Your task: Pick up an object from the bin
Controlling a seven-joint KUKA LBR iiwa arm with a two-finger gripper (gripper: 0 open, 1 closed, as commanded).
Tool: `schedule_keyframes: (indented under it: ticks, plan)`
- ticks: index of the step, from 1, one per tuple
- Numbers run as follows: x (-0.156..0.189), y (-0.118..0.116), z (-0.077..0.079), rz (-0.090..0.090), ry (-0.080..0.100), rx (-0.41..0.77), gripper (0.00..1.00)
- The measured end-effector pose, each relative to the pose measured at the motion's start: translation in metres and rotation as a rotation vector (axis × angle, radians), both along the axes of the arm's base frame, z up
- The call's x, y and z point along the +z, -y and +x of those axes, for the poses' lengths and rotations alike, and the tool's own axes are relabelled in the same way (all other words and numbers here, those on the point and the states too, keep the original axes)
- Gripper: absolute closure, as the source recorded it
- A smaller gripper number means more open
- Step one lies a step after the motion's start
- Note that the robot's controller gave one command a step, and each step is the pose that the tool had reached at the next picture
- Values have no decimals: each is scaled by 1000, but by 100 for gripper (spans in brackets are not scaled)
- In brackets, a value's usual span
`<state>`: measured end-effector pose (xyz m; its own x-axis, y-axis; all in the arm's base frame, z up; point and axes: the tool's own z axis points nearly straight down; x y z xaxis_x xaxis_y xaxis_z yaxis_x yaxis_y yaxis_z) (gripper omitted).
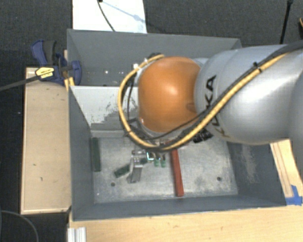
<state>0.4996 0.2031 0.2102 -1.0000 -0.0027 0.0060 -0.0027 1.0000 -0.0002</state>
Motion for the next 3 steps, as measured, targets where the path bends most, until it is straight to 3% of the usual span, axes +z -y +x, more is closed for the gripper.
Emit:
schedule_keyframes:
  ticks: [1, 2, 3]
  plan:
    - [-144, 11, 51, -1, 2, 100, 0]
    - [-140, 10, 52, 2, 7, 94, 100]
    - [-1, -16, 85, 5, 18, 103, 100]
